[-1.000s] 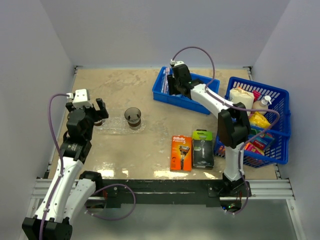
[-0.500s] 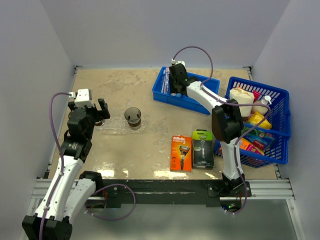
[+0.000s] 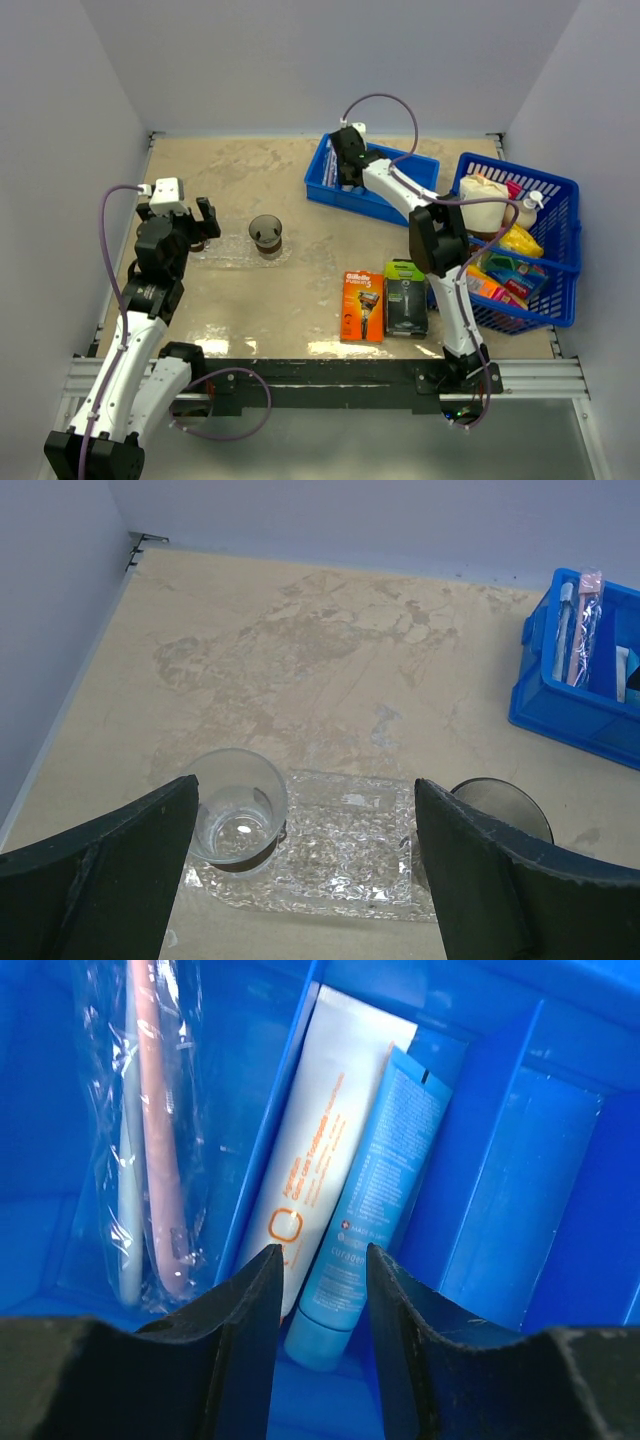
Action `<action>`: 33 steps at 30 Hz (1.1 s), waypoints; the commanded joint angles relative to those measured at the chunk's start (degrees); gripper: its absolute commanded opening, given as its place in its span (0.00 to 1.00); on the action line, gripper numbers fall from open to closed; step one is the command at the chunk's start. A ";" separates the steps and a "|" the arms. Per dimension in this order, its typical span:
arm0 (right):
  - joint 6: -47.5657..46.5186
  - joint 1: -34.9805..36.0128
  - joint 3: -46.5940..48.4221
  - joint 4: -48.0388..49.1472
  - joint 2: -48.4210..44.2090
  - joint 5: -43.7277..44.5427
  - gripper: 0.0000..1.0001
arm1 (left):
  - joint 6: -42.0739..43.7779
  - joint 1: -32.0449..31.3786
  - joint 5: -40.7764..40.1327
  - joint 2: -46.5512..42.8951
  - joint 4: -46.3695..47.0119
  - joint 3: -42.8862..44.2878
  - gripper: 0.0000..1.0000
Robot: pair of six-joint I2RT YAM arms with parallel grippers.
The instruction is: Prepare toiletry sets of a toothbrush and toothpaste on the tray
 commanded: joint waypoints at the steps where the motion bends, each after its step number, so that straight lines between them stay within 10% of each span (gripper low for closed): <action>1: 2.13 -0.28 5.49 -1.88 2.07 4.38 0.41 | -0.74 0.21 0.39 -0.43 2.39 0.43 0.93; 23: 2.83 -0.28 6.20 -6.02 8.49 7.37 0.50 | -0.92 -0.05 1.09 -0.52 2.30 0.35 0.93; 33: 4.50 -0.54 -0.48 -1.80 5.68 1.48 0.15 | -0.92 -0.40 1.18 -0.70 2.30 0.43 0.92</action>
